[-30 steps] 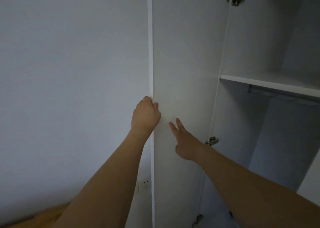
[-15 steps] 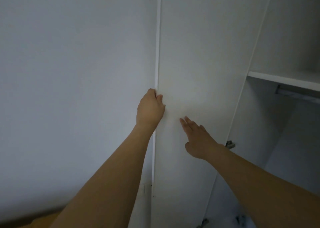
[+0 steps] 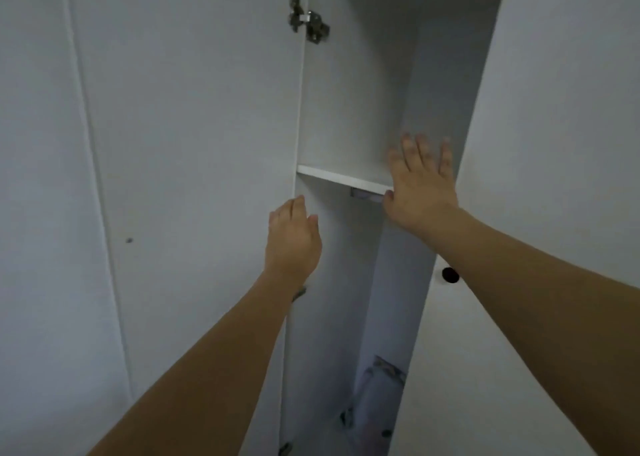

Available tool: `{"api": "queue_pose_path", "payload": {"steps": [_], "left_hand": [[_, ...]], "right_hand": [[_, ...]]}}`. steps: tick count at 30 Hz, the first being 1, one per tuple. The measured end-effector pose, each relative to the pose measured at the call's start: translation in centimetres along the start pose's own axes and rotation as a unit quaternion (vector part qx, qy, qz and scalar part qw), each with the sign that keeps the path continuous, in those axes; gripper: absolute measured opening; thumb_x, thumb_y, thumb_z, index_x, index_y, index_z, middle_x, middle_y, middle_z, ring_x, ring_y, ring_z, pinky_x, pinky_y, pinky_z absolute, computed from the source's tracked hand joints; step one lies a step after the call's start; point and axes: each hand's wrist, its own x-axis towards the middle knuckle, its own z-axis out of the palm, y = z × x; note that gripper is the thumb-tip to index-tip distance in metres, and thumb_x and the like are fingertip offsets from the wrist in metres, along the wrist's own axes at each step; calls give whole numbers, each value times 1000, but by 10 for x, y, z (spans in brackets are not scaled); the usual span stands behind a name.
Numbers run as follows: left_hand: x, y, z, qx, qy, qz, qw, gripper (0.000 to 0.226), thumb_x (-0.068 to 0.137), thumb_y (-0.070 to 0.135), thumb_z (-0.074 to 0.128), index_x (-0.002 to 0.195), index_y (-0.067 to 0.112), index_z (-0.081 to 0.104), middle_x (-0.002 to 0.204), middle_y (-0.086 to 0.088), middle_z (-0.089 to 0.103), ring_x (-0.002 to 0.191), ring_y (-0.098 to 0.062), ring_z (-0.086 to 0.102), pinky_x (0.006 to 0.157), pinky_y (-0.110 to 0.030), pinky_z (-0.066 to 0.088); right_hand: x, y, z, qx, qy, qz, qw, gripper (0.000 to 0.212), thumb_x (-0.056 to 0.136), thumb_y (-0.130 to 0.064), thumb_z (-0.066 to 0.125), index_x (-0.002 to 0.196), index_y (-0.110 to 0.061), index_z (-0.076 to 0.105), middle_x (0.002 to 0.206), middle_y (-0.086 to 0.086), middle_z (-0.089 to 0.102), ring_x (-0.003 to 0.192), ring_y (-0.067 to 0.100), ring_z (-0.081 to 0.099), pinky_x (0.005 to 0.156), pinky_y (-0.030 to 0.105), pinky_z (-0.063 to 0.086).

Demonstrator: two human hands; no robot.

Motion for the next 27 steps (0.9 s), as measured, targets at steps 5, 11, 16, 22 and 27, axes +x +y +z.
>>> {"api": "queue_pose_path", "payload": {"steps": [5,11,16,22,27], "left_hand": [[22,50,77,-38,-244,78,966,39,100,14,40,133,-5,46,143,-24,41,132,-36,38,109,-33,28],[55,79,135,-121,-441,175,872,41,99,12,38,139,11,48,145,-10,47,130,-25,47,106,-26,34],[68,89,149,-316,-534,177,764,27,93,4,47,107,8,70,108,-10,71,95,-19,66,98,-40,49],[64,75,150,-372,-570,158,716,22,95,7,48,92,7,70,94,-15,71,92,-29,67,98,-46,50],[62,59,128,-396,-660,169,616,13,89,15,66,99,12,72,90,-6,76,89,-22,72,90,-36,56]], "right_hand": [[5,56,-7,-90,81,99,988,82,83,-39,49,152,-17,9,161,9,-6,148,33,-10,113,56,-13],[8,71,13,-151,130,160,967,89,82,-37,55,153,-20,3,161,8,-5,149,30,-6,117,55,-3],[19,57,21,-189,161,217,944,90,78,-12,51,153,-18,2,161,11,-1,148,34,-2,116,57,-1],[18,31,2,-246,90,261,929,89,81,-6,49,152,-15,-4,161,10,-12,148,31,-11,120,51,-3],[7,3,-45,-442,1,167,881,78,85,-24,40,152,-5,5,161,14,-8,148,31,-10,116,46,-12]]}}
